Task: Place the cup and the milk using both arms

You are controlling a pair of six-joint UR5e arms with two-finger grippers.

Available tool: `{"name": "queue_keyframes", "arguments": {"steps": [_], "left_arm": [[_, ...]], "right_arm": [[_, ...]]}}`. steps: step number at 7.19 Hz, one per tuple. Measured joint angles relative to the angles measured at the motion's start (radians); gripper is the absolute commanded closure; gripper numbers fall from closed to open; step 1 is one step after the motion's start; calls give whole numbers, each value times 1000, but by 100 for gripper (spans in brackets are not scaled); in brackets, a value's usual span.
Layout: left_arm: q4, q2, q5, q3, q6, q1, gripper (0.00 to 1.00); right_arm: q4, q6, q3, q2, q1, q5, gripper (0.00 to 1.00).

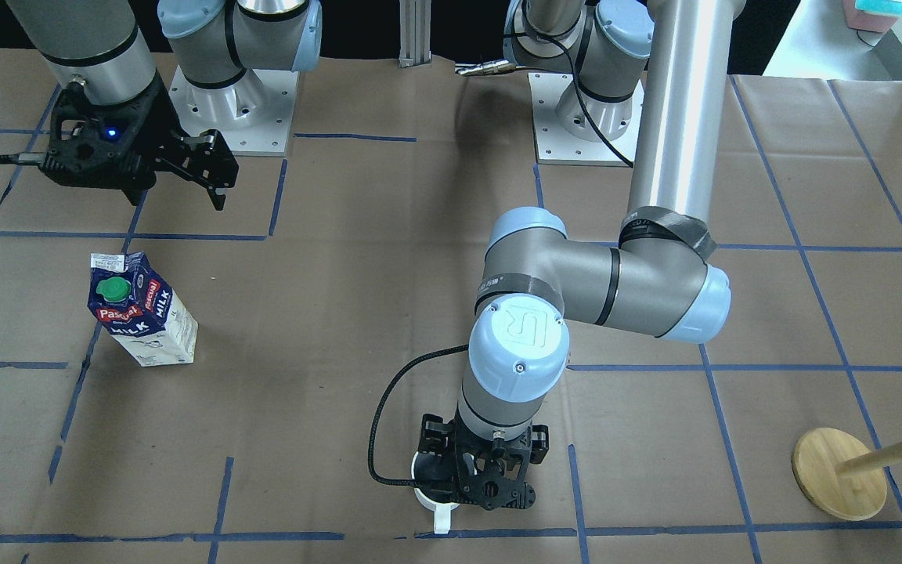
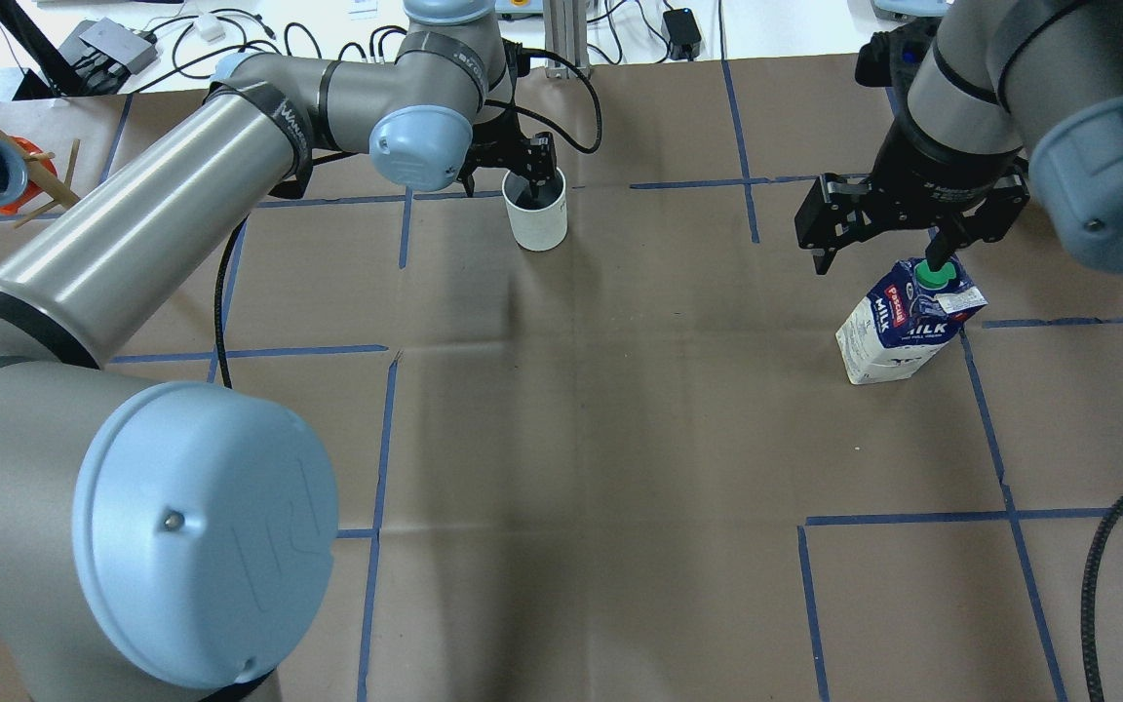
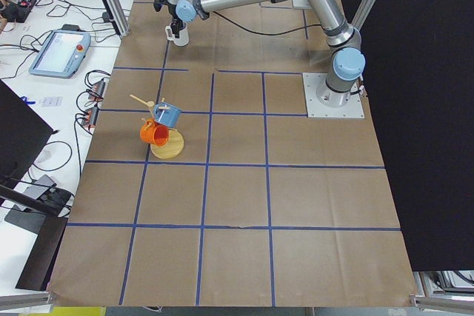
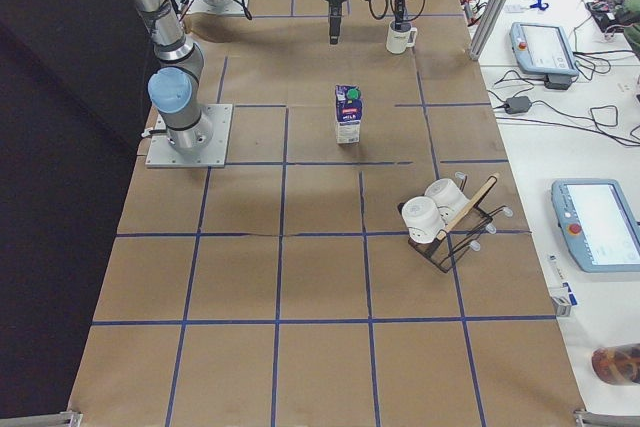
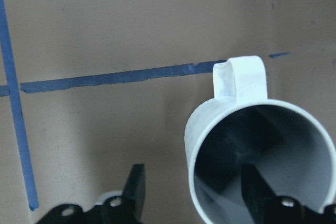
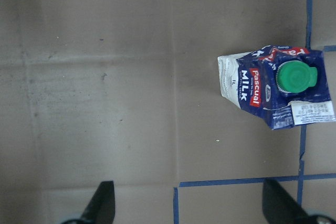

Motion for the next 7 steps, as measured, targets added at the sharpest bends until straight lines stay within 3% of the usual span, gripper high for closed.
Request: {"name": "queue_keyframes", "arguments": {"steps": [3,5,7], "left_arm": [[-291,221,-6,-4,-9,9,0],[-495,378,-6,-7,-21,15,0],[-619,486,-1,-10,-58,16,0]], "right_arm": [[-43,-242,3,-11,-246,13,0],[-57,-288,4,-9,-272,19,0],[-80,-280,18,18,-241,26,0]]}}
